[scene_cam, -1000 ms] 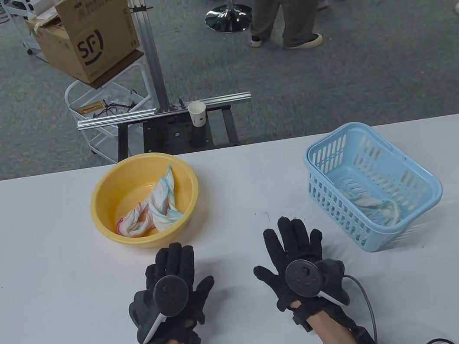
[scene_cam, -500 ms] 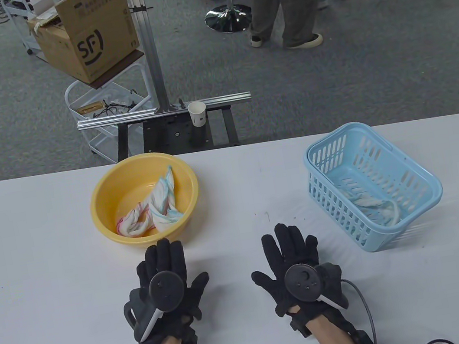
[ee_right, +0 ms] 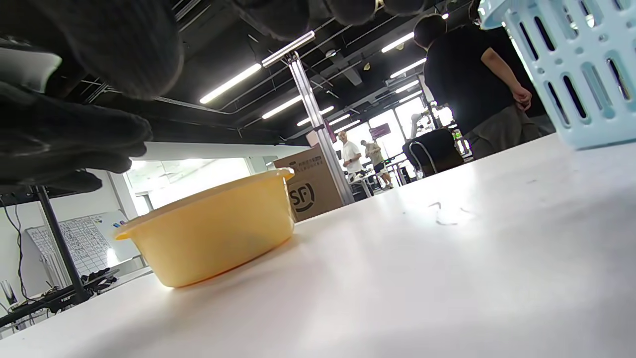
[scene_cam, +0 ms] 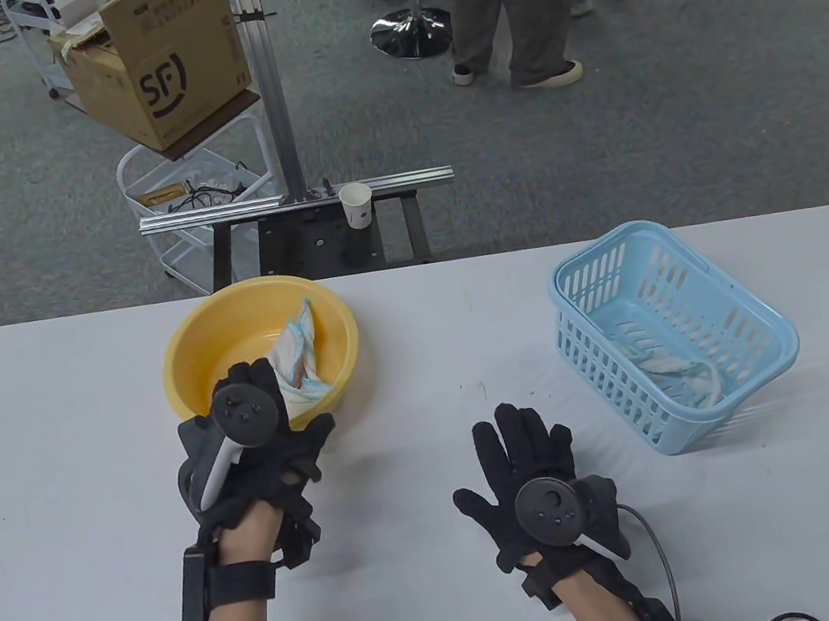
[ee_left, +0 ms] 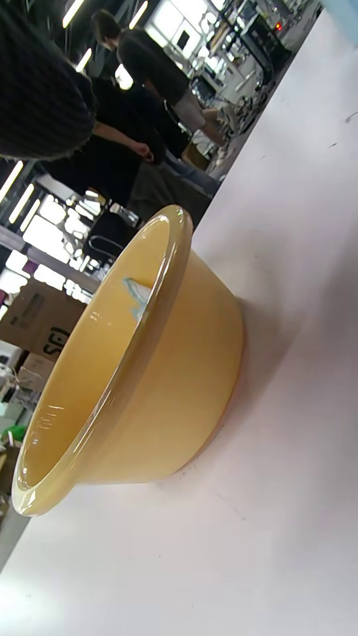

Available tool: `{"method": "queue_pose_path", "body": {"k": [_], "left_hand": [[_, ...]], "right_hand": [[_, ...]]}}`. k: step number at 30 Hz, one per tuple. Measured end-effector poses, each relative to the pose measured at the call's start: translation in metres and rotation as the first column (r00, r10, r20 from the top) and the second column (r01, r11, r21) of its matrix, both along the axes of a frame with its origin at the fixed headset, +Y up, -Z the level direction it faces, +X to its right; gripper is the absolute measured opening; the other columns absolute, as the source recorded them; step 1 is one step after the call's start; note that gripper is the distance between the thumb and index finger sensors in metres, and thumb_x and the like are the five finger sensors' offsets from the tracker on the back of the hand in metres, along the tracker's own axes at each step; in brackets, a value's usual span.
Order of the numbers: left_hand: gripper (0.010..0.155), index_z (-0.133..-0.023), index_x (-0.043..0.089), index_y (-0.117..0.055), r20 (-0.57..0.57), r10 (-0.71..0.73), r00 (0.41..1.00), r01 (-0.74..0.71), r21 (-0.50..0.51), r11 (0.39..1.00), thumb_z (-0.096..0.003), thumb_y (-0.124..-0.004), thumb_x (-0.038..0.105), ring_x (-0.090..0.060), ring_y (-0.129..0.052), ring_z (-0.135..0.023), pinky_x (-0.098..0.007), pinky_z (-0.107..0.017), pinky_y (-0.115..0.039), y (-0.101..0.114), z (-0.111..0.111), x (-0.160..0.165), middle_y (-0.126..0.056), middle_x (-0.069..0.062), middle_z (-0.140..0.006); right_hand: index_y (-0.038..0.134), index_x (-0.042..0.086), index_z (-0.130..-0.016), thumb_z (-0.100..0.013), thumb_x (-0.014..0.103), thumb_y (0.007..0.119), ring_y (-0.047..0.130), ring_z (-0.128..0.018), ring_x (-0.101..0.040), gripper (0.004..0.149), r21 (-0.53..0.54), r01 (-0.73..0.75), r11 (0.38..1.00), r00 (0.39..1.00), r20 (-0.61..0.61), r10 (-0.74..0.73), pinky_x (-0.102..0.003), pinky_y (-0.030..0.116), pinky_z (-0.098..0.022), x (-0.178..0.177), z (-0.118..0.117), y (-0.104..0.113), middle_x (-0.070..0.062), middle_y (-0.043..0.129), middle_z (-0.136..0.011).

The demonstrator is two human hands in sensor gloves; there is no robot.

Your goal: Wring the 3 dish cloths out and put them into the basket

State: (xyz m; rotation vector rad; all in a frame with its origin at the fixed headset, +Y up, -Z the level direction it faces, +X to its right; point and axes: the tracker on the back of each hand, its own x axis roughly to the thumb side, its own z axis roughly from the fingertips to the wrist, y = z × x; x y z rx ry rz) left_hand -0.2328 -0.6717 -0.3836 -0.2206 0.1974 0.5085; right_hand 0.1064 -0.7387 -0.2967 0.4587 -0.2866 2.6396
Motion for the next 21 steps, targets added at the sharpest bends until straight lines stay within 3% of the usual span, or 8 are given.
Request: {"method": "queue_pose_path", "body": {"k": [9, 21], "left_hand": [[0.100, -0.112, 0.034, -0.015, -0.125, 0.062, 0.990, -0.091, -0.238, 0.967, -0.0420, -0.078, 0.068, -0.029, -0.029, -0.116, -0.053, -0.083, -0.033, -0.017, -0.060, -0.013, -0.022, 0.007, -0.119], [0.098, -0.113, 0.030, -0.018, -0.183, 0.153, 0.971, -0.210, -0.354, 0.911, -0.0435, -0.076, 0.070, -0.031, -0.041, -0.114, -0.052, -0.082, -0.042, -0.043, -0.104, -0.019, -0.032, 0.001, -0.119]], "right_hand": [[0.036, 0.020, -0.110, -0.051, 0.065, 0.072, 0.029, -0.108, -0.048, 0.082, -0.023, -0.023, 0.999, 1.000, 0.002, 0.023, -0.074, 0.027, -0.070, 0.001, 0.002, -0.001, -0.017, 0.028, -0.117], [0.038, 0.020, -0.110, -0.052, 0.063, 0.072, 0.034, -0.108, -0.049, 0.081, -0.066, 0.002, 0.998, 0.999, 0.049, 0.001, -0.074, 0.030, -0.070, 0.015, -0.004, -0.004, -0.018, 0.032, -0.117]]}}
